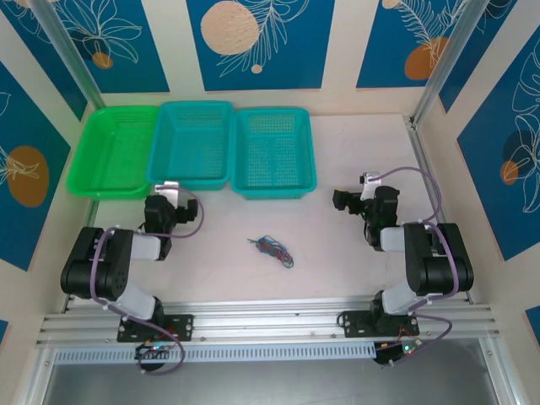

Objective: Untangle the cables

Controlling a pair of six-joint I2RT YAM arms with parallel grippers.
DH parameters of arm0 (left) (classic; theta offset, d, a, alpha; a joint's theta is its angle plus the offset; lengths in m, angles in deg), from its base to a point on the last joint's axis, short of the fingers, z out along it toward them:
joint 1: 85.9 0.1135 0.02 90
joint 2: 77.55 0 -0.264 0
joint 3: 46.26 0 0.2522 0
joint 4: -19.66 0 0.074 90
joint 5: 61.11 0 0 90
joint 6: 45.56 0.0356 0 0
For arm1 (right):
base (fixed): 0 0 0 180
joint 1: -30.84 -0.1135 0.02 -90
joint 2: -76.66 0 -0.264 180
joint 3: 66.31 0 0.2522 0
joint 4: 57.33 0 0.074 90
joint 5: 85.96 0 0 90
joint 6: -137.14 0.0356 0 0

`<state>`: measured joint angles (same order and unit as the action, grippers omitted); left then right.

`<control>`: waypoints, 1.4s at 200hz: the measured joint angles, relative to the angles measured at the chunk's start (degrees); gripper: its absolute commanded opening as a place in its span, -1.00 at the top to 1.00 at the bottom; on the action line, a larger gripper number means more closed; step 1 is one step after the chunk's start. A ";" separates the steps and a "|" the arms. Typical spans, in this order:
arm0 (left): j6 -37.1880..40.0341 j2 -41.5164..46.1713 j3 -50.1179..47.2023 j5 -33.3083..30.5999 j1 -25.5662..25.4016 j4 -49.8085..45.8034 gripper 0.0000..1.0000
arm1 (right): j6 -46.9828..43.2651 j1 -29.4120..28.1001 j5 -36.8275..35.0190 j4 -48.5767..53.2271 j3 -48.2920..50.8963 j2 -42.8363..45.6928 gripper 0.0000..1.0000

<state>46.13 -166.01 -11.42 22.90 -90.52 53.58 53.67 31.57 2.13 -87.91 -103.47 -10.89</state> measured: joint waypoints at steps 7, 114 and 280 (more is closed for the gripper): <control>0.00 0.00 0.00 0.00 0.00 0.00 -1.00 | 0.00 0.00 0.00 0.00 0.00 0.00 -0.99; 0.00 0.00 0.00 0.02 0.00 0.00 -1.00 | -0.02 0.00 0.00 0.00 0.00 0.00 -0.99; -25.05 27.30 26.18 2.99 -20.98 -59.52 -0.76 | 24.76 -13.66 13.31 64.63 -26.12 29.83 -0.87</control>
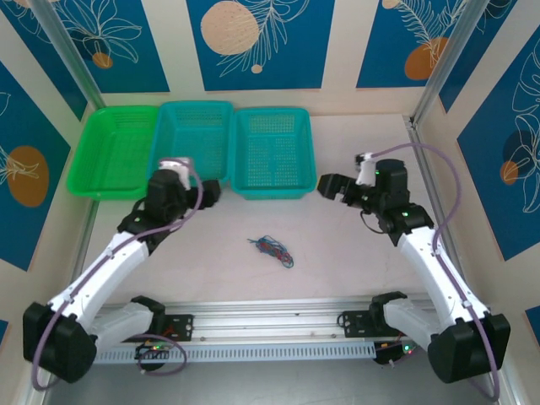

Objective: Untangle the cables

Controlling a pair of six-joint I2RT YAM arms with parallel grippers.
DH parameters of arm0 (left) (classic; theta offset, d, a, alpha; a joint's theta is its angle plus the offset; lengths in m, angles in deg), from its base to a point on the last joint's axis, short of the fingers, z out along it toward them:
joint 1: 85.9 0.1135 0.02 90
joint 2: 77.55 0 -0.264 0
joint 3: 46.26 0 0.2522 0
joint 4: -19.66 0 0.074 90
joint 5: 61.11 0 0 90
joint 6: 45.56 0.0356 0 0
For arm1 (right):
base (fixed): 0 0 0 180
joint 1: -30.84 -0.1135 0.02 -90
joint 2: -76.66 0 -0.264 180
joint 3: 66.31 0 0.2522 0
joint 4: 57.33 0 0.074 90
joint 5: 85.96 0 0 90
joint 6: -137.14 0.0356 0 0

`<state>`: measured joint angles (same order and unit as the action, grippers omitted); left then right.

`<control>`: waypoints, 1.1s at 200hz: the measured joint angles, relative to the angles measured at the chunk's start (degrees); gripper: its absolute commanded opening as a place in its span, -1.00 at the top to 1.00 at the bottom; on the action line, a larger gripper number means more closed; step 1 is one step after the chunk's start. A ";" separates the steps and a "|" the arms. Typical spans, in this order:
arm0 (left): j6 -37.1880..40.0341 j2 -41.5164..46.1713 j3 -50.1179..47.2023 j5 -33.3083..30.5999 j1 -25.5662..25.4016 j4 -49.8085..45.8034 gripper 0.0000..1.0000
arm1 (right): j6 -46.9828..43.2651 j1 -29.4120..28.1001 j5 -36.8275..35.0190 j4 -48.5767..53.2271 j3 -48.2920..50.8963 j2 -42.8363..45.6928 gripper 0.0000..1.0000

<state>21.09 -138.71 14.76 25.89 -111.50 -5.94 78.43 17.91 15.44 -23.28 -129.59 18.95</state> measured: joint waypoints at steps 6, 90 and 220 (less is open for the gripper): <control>-1.25 -1.70 1.51 0.57 -3.02 -1.75 -0.70 | 0.70 -2.10 1.11 0.85 -0.07 -0.79 -0.87; -12.76 -25.00 10.93 0.44 -25.55 -11.34 -0.20 | 5.44 -17.81 -3.13 7.85 4.39 -2.67 -0.91; -15.43 -37.38 16.11 -4.35 -26.71 -13.03 1.00 | 7.32 -17.44 -7.15 9.31 10.32 3.52 -0.90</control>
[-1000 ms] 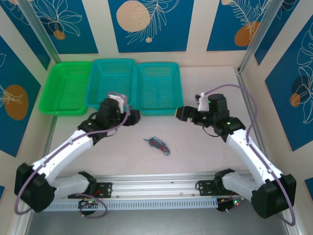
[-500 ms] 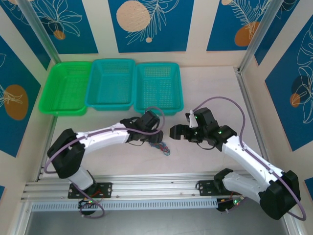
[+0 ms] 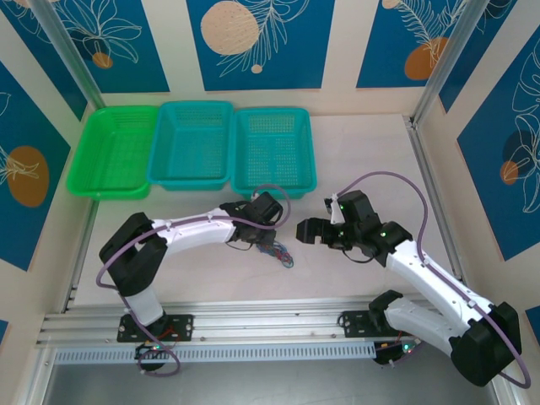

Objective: Untangle the cables

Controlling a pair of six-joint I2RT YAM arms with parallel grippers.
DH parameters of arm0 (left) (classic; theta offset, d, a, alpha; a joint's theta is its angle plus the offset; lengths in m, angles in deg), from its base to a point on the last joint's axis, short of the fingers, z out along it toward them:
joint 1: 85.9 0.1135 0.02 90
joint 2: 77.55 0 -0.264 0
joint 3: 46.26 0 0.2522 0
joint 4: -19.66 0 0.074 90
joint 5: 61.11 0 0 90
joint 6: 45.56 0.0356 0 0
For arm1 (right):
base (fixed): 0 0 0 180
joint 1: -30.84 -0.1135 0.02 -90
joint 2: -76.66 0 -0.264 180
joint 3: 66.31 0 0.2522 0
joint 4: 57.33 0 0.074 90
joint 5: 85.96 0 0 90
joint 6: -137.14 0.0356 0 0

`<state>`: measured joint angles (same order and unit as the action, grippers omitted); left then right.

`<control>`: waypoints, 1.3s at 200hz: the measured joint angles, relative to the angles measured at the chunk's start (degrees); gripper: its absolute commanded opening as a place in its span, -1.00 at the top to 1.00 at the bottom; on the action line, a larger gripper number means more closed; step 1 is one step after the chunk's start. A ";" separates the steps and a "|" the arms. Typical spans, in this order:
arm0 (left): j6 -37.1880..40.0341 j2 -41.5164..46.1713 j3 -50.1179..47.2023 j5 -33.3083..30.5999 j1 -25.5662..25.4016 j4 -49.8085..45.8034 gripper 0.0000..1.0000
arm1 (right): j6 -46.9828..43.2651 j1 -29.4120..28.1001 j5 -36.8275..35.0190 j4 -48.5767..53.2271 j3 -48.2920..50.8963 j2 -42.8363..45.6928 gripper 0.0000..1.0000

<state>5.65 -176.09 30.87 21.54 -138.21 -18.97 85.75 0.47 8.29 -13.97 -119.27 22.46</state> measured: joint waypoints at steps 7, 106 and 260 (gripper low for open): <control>0.20 0.00 0.00 -0.13 0.00 -0.07 1.00 | 0.02 -0.07 0.00 -0.59 0.59 -0.02 -0.90; 0.28 8.85 -2.67 2.95 0.00 2.58 1.00 | -10.58 -16.98 -8.68 -16.94 3.13 -20.09 -0.73; -0.83 45.53 -17.46 1.75 15.85 1.92 1.00 | -7.28 -7.10 -15.23 -26.91 2.21 -30.67 0.87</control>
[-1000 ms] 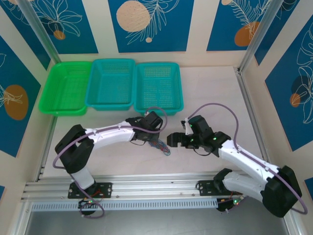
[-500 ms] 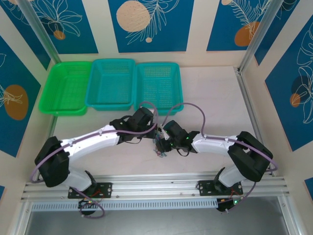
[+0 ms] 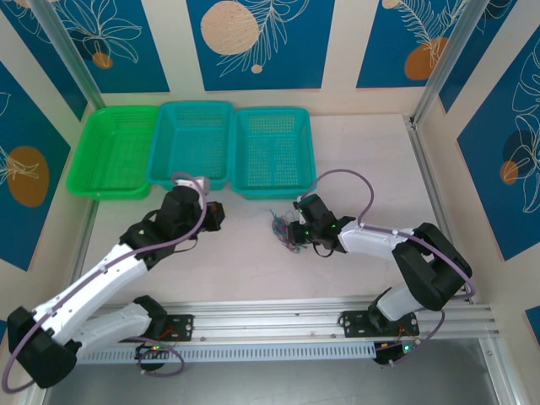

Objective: Untangle the cables

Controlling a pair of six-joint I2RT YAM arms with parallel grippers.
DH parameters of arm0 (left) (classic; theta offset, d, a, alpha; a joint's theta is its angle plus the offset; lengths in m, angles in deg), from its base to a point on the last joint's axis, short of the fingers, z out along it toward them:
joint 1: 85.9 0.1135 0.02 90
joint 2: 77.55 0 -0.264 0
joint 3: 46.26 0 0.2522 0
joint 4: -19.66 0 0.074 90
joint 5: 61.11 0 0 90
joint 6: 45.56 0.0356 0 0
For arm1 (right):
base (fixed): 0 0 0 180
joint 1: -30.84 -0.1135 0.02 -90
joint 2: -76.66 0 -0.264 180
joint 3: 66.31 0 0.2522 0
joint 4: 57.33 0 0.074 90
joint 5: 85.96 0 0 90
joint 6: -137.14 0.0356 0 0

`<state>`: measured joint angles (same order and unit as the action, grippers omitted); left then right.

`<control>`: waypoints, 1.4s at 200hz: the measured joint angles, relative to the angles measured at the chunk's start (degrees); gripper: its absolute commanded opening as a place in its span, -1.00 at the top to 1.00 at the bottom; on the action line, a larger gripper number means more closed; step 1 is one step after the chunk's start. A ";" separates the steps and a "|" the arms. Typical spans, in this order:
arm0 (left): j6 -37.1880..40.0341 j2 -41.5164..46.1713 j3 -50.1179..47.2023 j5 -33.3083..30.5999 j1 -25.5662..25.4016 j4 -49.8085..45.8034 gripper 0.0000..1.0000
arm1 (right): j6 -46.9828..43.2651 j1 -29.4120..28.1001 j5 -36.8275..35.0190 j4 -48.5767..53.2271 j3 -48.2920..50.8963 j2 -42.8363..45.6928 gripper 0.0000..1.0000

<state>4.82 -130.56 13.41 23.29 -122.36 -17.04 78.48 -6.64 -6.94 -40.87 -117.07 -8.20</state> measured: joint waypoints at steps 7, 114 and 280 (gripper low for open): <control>0.02 1.18 -1.18 -0.92 0.44 0.24 1.00 | 0.31 0.44 0.02 0.20 0.39 0.39 0.89; 6.64 -0.07 -22.60 13.84 -1.73 23.41 0.22 | -10.49 0.92 10.27 9.16 -2.60 7.82 1.00; -10.86 -22.12 -12.70 16.46 -5.73 34.53 -0.26 | -15.74 -12.15 8.17 9.44 -4.04 1.68 1.00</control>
<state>-6.04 -152.68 0.71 39.75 -128.09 17.49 62.74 -18.79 1.23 -31.43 -121.11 -6.52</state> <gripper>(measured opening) 0.686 0.072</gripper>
